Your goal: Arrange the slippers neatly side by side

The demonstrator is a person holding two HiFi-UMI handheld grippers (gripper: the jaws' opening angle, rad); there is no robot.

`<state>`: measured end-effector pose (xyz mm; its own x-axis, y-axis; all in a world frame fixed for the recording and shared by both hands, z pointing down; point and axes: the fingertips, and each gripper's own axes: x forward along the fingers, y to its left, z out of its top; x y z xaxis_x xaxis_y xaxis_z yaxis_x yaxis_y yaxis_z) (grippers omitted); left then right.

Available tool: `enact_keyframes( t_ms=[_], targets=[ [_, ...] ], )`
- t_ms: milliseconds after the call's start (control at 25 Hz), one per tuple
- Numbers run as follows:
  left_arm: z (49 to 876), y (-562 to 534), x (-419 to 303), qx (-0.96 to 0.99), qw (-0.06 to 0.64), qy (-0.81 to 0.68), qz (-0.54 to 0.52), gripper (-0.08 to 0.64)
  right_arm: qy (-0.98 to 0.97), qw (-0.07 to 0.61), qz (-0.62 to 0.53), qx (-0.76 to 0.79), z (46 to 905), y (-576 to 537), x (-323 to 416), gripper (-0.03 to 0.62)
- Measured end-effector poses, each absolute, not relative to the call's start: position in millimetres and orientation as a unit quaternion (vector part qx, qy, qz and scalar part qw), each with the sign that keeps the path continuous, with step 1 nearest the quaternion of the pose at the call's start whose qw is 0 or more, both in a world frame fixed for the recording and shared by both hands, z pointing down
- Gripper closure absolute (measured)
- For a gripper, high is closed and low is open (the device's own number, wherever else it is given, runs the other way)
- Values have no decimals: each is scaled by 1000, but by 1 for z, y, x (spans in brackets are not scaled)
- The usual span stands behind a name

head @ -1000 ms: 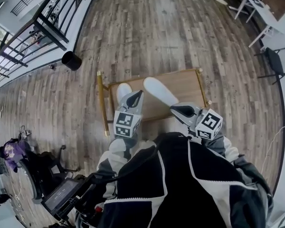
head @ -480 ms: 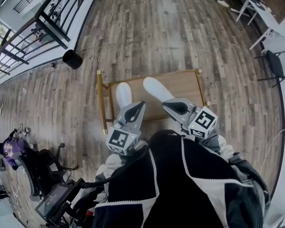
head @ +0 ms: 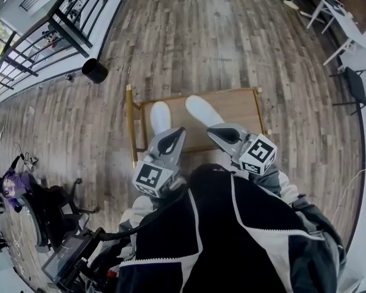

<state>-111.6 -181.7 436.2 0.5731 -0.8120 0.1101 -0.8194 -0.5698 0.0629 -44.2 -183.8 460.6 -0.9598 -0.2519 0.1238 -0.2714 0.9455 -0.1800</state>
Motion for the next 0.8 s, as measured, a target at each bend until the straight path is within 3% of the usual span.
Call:
enact_keyframes(
  t_ms=[80, 480, 800],
  targets=[
    [438, -178, -113, 884, 56, -464, 37, 541, -983, 66, 101, 139, 474, -192, -45, 582],
    [435, -150, -132, 868, 78, -489, 33, 541, -952, 197, 145, 183, 586, -253, -53, 378],
    [442, -140, -164, 847, 86, -523, 36, 541, -898, 344, 169, 216, 702, -311, -53, 337]
  ],
)
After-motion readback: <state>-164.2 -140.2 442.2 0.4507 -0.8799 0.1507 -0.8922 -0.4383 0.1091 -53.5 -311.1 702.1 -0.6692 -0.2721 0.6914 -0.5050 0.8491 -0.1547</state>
